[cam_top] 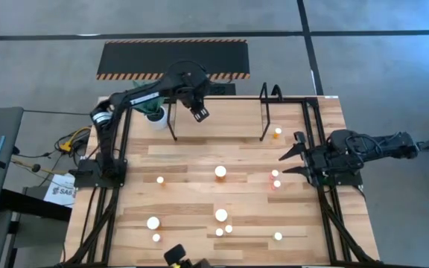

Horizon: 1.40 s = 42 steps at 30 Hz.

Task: Pick and place medicine bottles onto shelf by color
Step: Put the top left yellow pill bottle on the shelf

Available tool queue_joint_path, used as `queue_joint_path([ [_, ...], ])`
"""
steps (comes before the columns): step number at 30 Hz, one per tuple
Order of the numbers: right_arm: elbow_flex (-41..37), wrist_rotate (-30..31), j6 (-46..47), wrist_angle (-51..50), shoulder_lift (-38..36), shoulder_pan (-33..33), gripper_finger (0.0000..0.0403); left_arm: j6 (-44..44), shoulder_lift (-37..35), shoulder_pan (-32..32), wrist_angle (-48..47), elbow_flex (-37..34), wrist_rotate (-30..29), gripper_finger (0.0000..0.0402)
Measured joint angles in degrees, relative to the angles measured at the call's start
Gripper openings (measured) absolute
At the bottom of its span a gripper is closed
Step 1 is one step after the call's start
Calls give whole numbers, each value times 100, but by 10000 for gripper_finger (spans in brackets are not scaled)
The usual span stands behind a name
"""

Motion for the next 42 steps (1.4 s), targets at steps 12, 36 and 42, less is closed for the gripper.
queue_joint_path([
  [12,0,7,2,-673,6,-9,223,306,783,20,-1183,1121,-341,108],
  [36,0,7,-42,-745,4,-9,223,948,791,20,-999,1061,-112,108],
  [42,0,7,-42,-745,4,-9,223,1126,791,73,-1038,1059,-116,108],
])
